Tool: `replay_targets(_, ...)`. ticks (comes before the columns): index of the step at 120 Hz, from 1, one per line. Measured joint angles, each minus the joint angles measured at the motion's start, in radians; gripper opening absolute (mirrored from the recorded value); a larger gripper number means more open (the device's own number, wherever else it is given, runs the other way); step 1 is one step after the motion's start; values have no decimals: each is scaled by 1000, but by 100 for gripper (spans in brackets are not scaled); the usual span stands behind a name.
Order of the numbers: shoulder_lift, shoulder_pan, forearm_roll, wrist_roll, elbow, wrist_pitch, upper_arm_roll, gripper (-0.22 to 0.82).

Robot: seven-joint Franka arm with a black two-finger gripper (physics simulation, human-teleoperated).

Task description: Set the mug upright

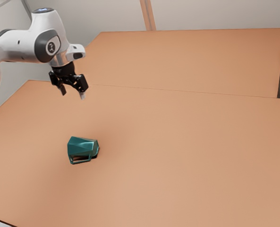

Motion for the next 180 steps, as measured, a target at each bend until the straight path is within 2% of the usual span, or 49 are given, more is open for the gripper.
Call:
replay_targets(20,-51,4,-26,17,-59,28,2,60)
replay_targets(30,-74,-2,-86,27,-105,39,39,60)
replay_targets(41,-80,41,-138,37,-134,47,51,60)
replay_targets(70,-35,197,-407,86,-239,120,56,60)
replay_targets(107,-2,219,-687,196,-390,226,56,60)
replay_targets(145,33,298,-729,285,-425,274,46,60)
replay_targets(180,83,329,-810,364,-422,276,40,60)
